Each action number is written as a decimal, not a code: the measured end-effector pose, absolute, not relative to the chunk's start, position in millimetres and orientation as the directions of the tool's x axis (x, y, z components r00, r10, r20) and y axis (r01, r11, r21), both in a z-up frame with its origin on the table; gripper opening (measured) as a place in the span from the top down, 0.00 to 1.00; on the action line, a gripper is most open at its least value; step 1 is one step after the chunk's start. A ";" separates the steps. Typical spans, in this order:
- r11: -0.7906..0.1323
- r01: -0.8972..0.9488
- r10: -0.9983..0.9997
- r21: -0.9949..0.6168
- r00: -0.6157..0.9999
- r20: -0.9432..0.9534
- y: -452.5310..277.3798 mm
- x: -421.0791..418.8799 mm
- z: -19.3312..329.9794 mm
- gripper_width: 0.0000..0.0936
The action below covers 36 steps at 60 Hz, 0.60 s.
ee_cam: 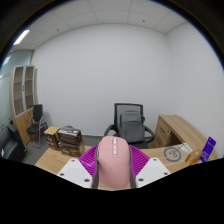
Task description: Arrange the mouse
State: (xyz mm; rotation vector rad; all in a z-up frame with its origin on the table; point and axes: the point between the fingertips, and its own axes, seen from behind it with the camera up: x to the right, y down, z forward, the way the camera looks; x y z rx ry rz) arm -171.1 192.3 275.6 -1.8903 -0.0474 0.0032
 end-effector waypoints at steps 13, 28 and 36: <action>-0.410 0.095 -0.040 -0.907 0.992 0.122 157.8 64.1 199.9 0.55; -0.632 0.025 -0.020 -0.774 0.999 0.050 117.2 159.0 29.8 0.55; -0.648 0.002 -0.031 -0.761 0.999 0.029 103.0 168.4 -2.8 0.54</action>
